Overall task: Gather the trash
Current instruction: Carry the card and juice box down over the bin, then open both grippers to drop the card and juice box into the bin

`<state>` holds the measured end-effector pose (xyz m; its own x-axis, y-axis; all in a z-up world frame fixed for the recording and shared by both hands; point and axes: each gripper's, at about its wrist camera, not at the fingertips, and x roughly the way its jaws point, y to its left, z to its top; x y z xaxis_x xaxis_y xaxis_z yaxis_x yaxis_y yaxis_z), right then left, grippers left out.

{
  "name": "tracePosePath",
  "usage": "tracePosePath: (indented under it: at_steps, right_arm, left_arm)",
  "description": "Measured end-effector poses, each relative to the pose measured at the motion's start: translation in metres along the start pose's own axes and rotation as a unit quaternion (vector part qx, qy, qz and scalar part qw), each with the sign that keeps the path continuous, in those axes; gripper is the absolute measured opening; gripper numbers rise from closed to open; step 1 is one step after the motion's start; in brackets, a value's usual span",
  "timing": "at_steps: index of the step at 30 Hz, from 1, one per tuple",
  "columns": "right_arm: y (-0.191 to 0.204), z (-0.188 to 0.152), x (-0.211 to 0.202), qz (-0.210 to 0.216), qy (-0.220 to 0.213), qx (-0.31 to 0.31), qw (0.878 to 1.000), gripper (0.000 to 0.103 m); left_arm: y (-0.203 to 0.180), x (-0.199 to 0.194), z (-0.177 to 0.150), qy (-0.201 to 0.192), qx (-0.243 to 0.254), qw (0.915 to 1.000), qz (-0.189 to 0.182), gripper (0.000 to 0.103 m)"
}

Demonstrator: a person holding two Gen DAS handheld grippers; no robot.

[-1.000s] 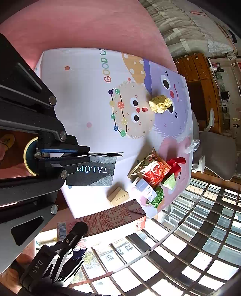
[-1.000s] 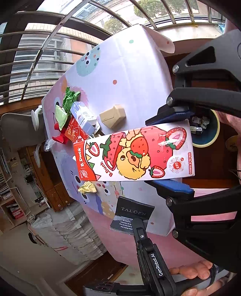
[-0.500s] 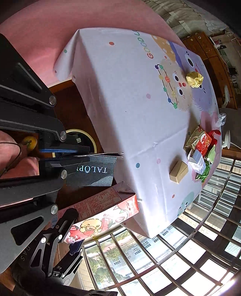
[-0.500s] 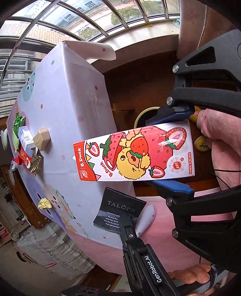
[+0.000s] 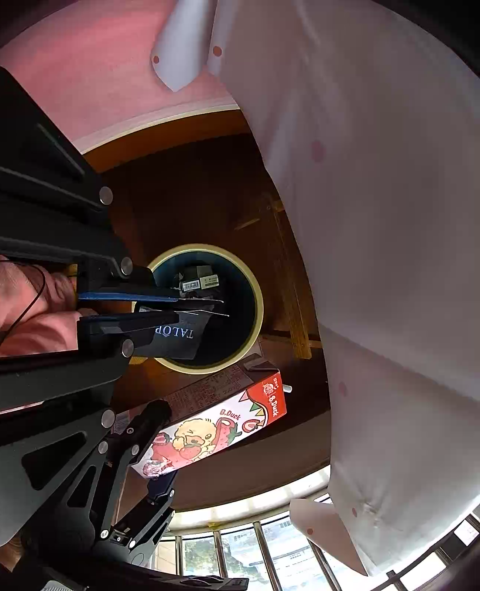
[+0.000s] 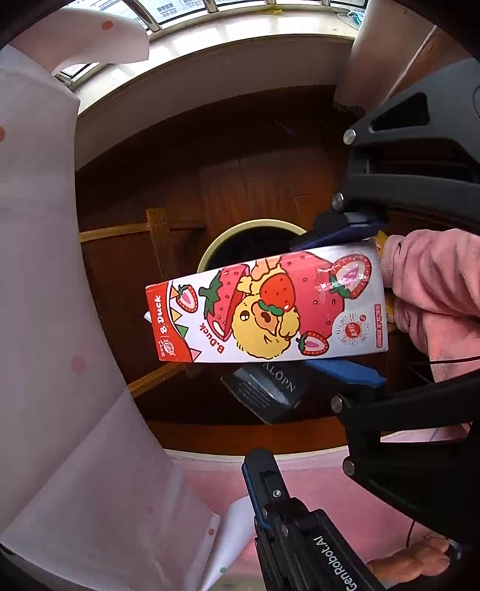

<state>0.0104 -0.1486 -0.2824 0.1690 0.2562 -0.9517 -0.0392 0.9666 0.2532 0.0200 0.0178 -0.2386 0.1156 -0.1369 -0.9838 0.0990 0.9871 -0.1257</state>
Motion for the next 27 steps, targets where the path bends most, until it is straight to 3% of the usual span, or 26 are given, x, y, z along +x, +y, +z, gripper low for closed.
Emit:
tracePosePath:
  at_steps: [3,7,9,12,18,27]
  right_arm:
    - [-0.007,-0.004,0.031,0.003,0.002,0.005,1.000,0.051]
    - [-0.011,-0.006,0.060,-0.010,0.009,0.006,1.000,0.060]
    - [-0.011,-0.003,0.064,-0.016,0.006,0.003,1.000,0.066]
    - [-0.008,0.008,0.062,-0.017,0.002,0.001,1.000,0.067]
    - [-0.005,0.023,0.042,-0.009,-0.003,0.011,1.000,0.068]
    - [0.013,0.034,-0.013,0.000,-0.028,0.019,0.999,0.068]
  left_arm:
    - [0.008,0.028,0.004,0.004,-0.009,0.9999,0.005,0.013]
    - [0.024,0.053,0.010,0.013,-0.035,0.9992,0.013,0.064]
    - [0.031,0.057,0.009,0.009,-0.044,0.9988,0.019,0.065]
    - [0.037,0.058,0.007,0.008,-0.049,0.9981,0.035,0.073]
    - [0.040,0.050,0.003,0.011,-0.047,0.9975,0.051,0.074]
    - [0.031,-0.007,0.003,-0.021,-0.031,0.9976,0.058,0.074]
